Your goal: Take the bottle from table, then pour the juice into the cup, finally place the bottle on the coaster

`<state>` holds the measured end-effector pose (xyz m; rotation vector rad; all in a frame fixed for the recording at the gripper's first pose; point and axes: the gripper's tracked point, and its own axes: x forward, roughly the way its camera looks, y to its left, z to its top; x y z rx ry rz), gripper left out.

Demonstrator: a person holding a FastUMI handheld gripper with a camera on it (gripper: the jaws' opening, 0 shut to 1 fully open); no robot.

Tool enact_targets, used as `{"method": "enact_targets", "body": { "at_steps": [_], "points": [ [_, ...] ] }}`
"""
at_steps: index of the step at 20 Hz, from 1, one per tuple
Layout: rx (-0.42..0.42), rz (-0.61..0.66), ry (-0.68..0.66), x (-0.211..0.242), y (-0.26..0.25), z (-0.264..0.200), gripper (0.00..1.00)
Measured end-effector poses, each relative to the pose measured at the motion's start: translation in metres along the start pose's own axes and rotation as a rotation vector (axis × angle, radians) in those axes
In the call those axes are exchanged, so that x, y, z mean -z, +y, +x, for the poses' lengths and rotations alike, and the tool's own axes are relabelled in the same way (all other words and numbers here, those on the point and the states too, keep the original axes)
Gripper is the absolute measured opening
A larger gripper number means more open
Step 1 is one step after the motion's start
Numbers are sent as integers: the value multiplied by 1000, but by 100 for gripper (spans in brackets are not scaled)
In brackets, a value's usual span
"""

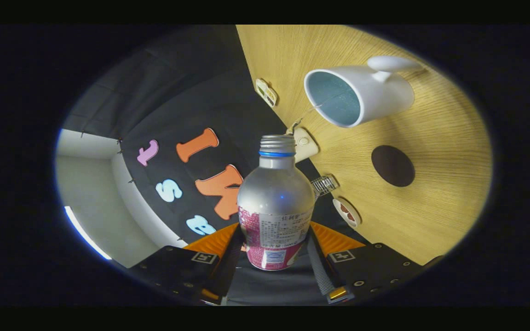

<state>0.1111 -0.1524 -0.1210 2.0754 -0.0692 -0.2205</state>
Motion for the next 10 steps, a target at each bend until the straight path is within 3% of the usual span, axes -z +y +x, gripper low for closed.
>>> {"method": "enact_targets", "body": {
  "at_steps": [10],
  "points": [
    [-23, 64, 1, 0, 10, 4, 73]
  ]
}}
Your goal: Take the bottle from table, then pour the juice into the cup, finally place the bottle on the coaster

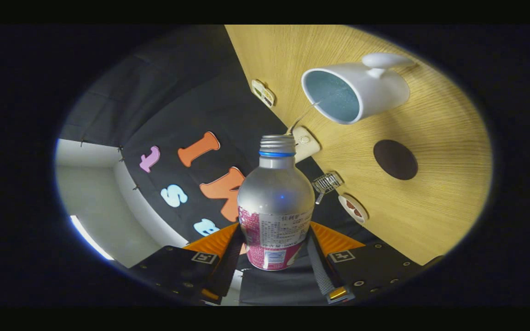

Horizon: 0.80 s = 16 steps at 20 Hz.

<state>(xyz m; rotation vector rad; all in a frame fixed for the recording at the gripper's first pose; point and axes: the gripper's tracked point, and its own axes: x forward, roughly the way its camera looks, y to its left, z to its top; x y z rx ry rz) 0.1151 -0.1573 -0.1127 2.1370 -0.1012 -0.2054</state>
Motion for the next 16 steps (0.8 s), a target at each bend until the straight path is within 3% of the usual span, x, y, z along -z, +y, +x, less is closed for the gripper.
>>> {"method": "enact_targets", "body": {
  "at_steps": [16],
  "points": [
    [-30, 115, 0, -1, 14, -2, 73]
  ]
}}
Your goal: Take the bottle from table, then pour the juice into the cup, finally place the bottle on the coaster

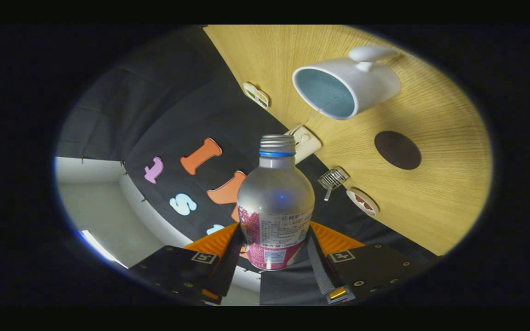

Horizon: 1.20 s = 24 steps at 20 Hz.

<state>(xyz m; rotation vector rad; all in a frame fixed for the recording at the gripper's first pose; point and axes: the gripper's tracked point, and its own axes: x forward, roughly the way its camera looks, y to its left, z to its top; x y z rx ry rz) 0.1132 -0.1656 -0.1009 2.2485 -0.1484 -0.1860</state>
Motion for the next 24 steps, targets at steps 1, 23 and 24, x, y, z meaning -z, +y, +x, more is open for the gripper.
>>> {"method": "enact_targets", "body": {
  "at_steps": [1, 23, 24],
  "points": [
    [-2, 6, -2, -1, 1, -1, 73],
    [133, -489, -22, -12, -32, -5, 73],
    [139, -553, -20, -11, -36, -5, 72]
  ]
}}
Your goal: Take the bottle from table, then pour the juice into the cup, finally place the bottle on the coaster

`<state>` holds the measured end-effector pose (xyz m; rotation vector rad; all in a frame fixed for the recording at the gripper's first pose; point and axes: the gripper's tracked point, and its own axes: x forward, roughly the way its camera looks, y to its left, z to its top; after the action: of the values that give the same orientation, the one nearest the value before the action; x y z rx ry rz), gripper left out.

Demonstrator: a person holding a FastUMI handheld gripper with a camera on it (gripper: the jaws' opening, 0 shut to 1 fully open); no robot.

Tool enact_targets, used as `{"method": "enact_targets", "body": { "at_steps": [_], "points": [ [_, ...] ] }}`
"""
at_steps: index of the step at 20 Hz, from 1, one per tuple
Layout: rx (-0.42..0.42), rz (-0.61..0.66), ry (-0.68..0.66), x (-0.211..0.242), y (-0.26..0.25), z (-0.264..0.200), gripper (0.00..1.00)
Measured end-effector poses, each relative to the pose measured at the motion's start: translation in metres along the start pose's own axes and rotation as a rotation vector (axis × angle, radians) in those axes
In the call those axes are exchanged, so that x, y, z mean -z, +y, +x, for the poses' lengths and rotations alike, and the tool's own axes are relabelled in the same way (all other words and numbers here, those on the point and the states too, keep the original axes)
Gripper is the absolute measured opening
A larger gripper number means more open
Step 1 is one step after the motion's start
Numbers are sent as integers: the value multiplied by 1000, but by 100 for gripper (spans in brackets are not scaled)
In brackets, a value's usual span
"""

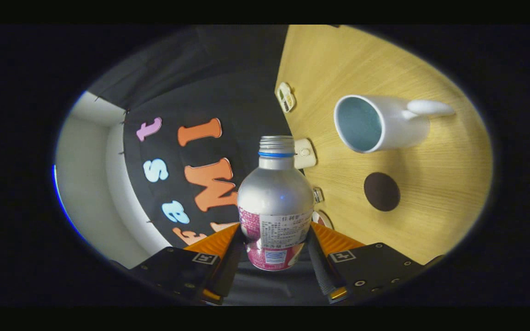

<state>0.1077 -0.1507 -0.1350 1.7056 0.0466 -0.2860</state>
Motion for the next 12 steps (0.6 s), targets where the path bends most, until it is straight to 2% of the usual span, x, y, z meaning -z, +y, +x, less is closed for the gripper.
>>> {"method": "enact_targets", "body": {
  "at_steps": [5, 12],
  "points": [
    [-25, -315, -31, 8, 7, 4, 72],
    [-29, -861, -86, 18, 8, 23, 73]
  ]
}}
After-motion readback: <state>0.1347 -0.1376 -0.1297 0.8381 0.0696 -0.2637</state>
